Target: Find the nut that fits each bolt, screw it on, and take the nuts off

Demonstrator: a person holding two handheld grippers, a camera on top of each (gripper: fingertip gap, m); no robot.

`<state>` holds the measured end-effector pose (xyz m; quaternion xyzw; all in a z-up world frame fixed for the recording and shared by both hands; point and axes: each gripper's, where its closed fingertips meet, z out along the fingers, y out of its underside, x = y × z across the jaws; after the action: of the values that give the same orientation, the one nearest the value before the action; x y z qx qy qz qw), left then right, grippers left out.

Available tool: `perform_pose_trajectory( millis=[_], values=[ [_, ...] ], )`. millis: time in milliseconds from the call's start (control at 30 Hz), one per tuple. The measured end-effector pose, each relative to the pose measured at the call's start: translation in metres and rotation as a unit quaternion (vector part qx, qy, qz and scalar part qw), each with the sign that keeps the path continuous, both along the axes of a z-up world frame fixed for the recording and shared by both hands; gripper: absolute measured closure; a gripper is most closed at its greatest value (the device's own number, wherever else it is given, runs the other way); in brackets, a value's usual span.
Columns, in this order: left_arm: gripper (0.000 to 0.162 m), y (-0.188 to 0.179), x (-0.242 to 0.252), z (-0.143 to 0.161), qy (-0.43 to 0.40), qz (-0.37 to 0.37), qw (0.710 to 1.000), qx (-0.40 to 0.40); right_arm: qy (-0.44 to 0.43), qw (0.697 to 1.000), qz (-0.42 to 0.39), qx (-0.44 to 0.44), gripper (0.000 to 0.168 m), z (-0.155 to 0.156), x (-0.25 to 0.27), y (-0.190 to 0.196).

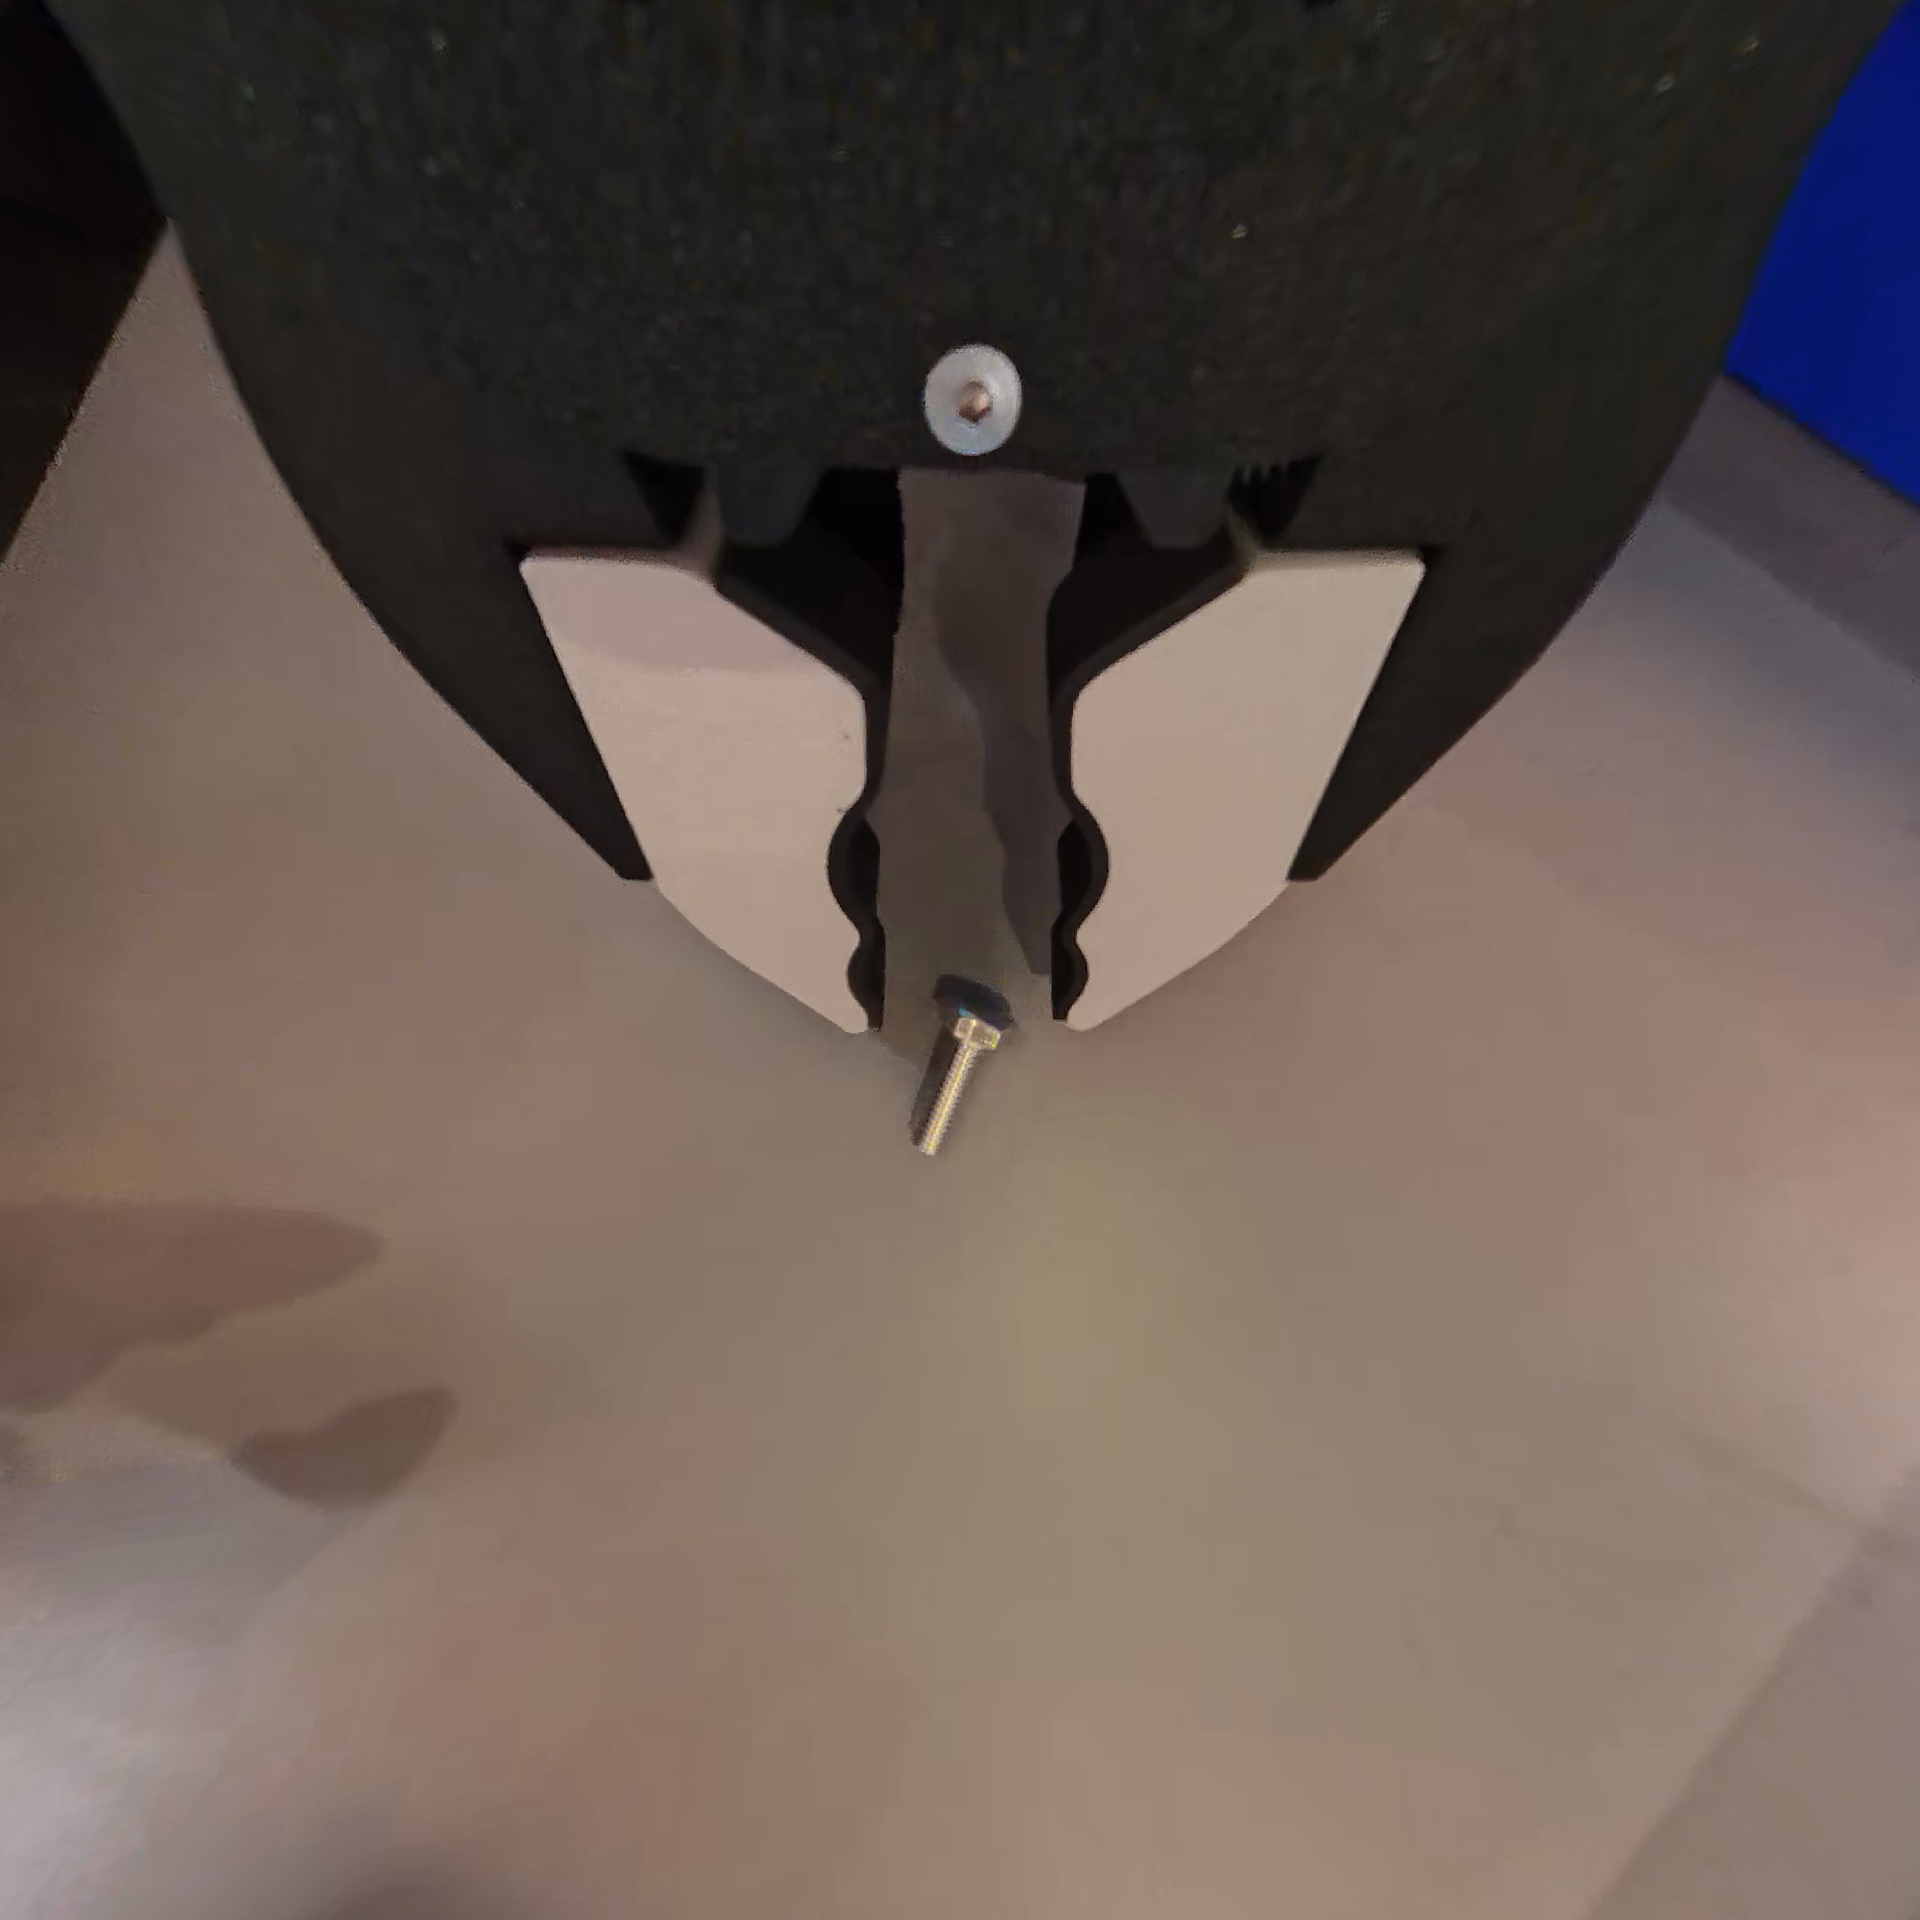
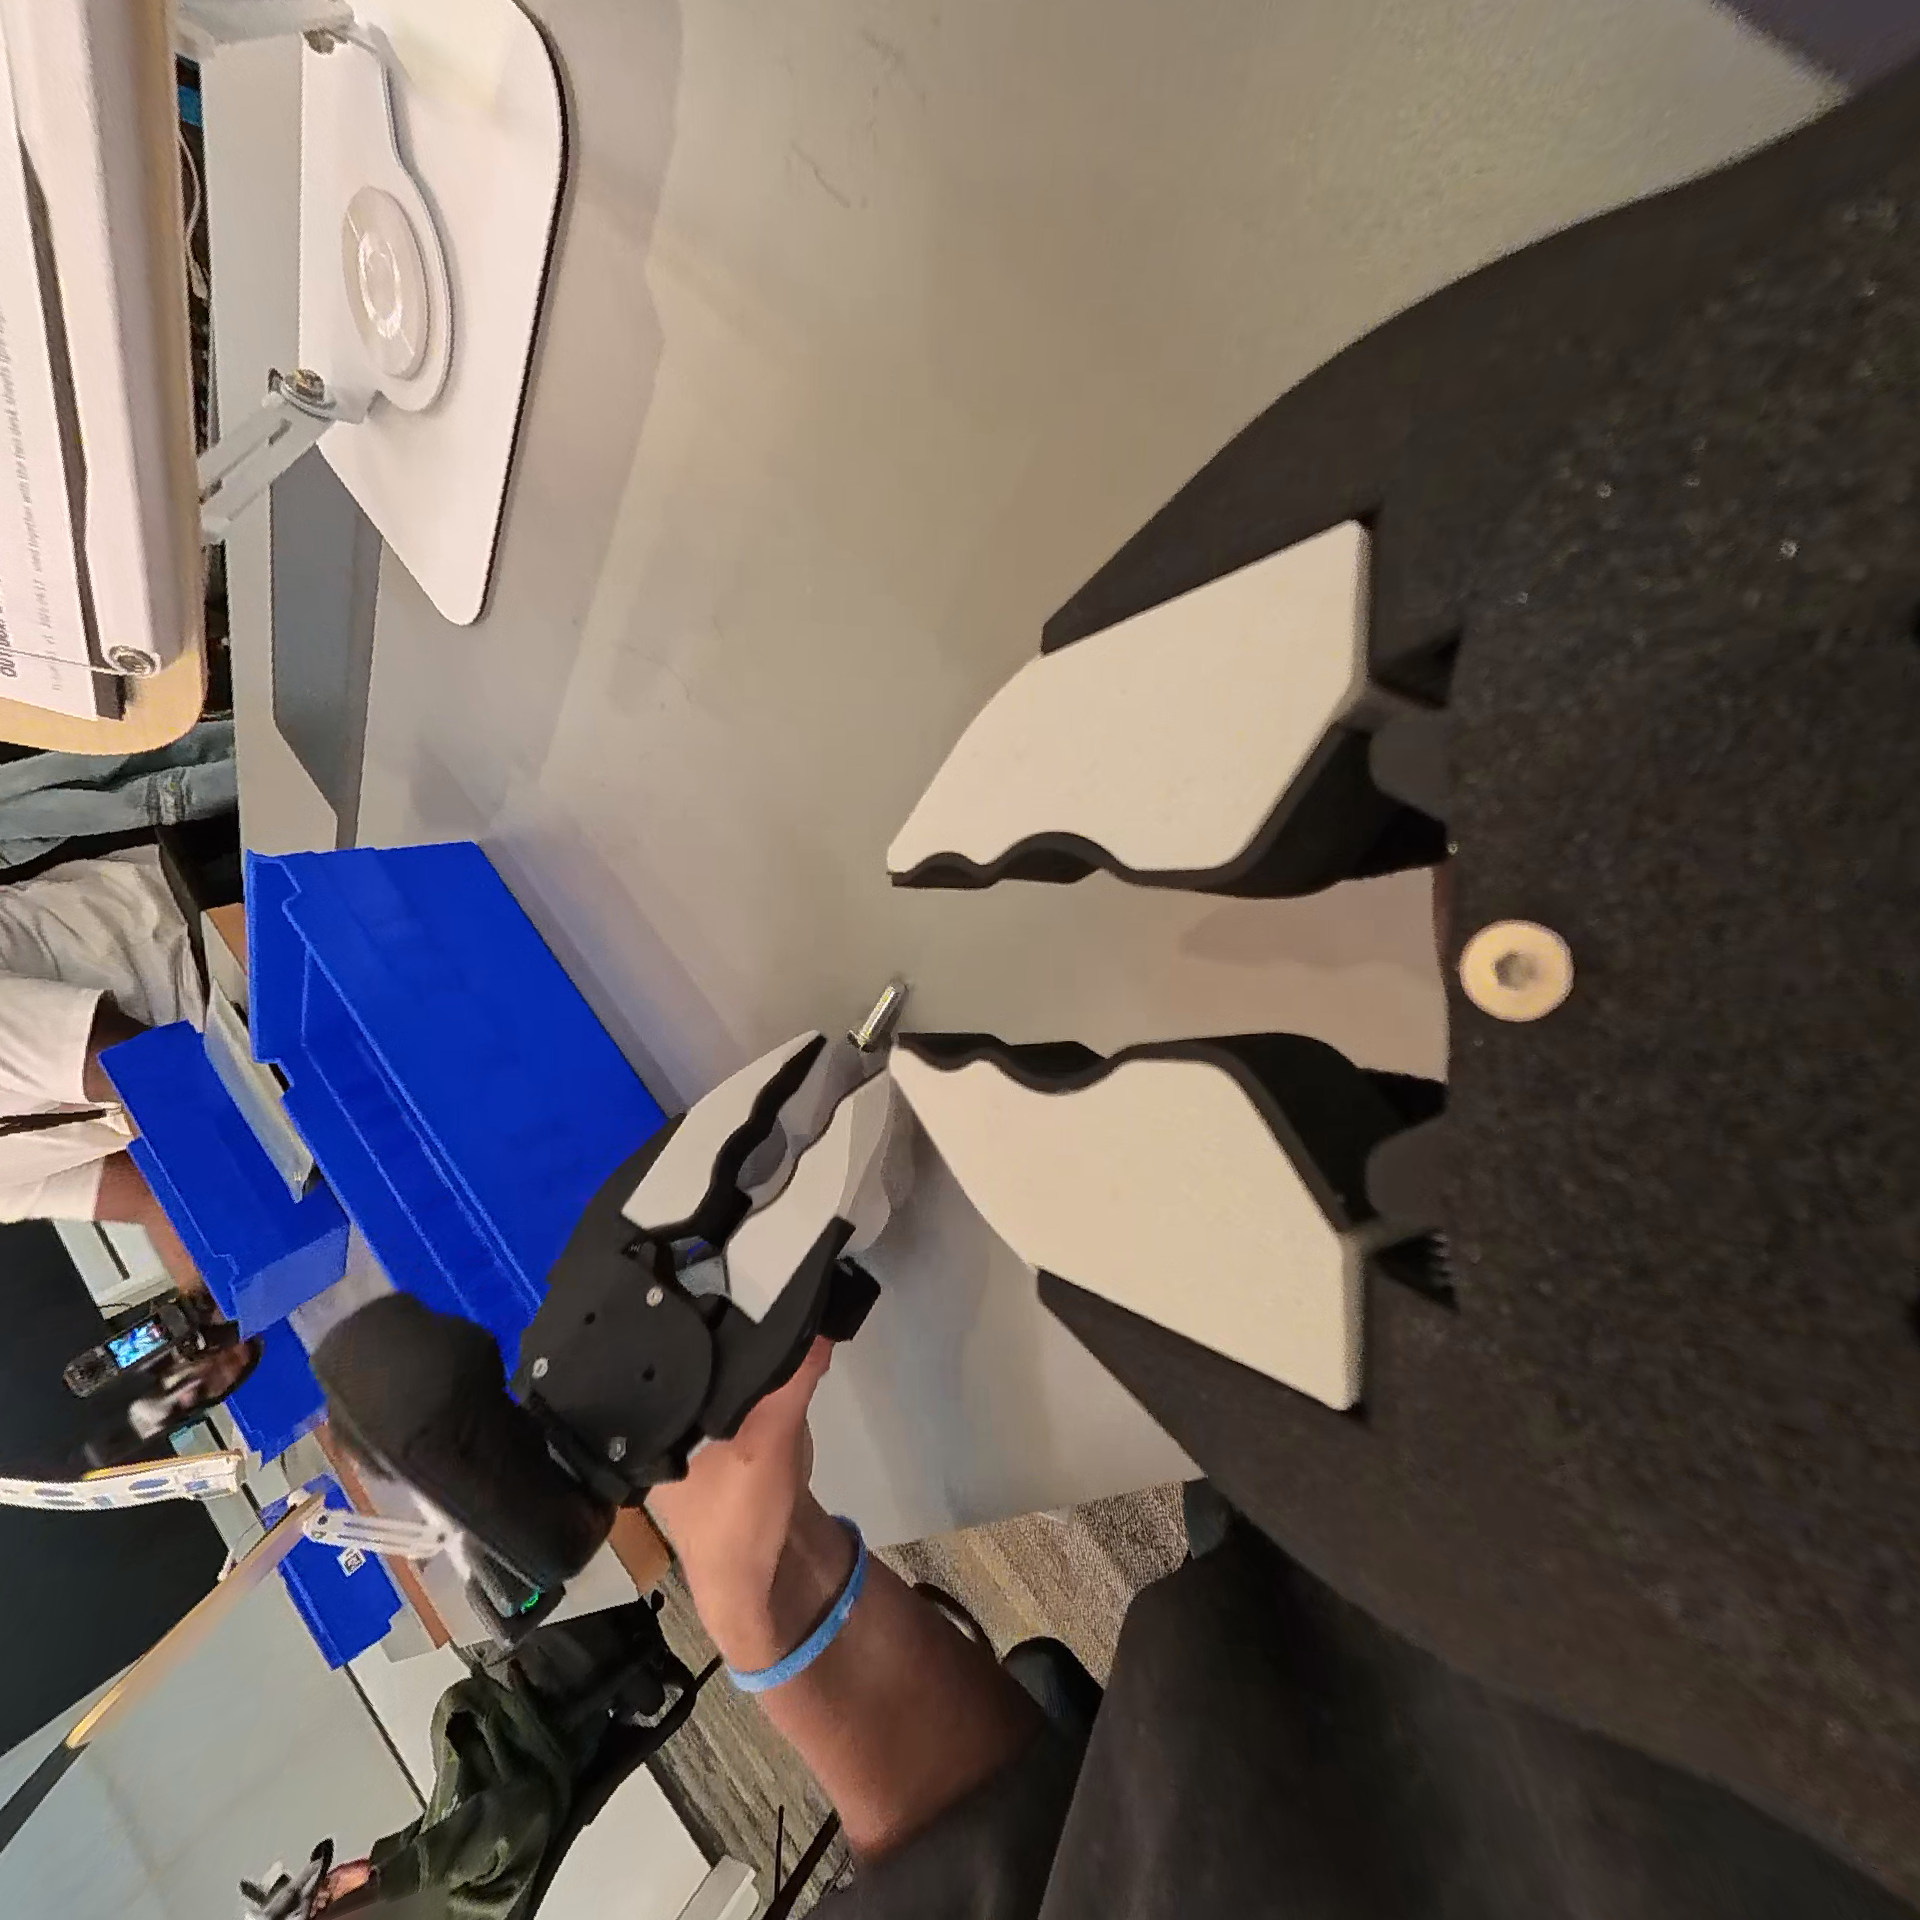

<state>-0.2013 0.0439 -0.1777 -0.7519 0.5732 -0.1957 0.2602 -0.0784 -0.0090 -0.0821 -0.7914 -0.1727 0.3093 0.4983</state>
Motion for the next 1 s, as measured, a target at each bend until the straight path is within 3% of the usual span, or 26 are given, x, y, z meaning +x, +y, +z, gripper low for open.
perform_pose_trajectory(
  millis=[167, 333, 500, 733, 867, 1000],
  values=[
    [0.131, 0.004, -0.005, 0.001, -0.023, -0.029, 0.999, 0.023, -0.002, 1.0, 0.002, -0.003, 0.142, -0.003, -0.002, 0.001],
    [0.128, -0.025, -0.008, 0.047, -0.12, -0.078, 0.989, 0.037, -0.005, 1.0, 0.007, -0.009, 0.142, -0.008, -0.006, 0.0],
    [0.124, -0.037, -0.038, 0.081, -0.224, -0.011, 0.974, 0.025, -0.007, 1.0, 0.017, -0.013, 0.142, -0.013, -0.012, 0.003],
    [0.121, -0.037, -0.063, 0.06, -0.246, 0.063, 0.967, -0.003, -0.057, 0.996, 0.064, -0.013, 0.14, -0.026, -0.031, 0.008],
    [0.123, -0.025, -0.055, 0.044, -0.18, 0.057, 0.982, 0.021, -0.079, 0.993, 0.083, -0.014, 0.14, -0.027, -0.045, 0.008],
    [0.124, -0.026, -0.048, 0.047, -0.173, 0.034, 0.984, 0.023, -0.116, 0.987, 0.114, -0.015, 0.141, -0.035, -0.067, 0.005]
  ],
)
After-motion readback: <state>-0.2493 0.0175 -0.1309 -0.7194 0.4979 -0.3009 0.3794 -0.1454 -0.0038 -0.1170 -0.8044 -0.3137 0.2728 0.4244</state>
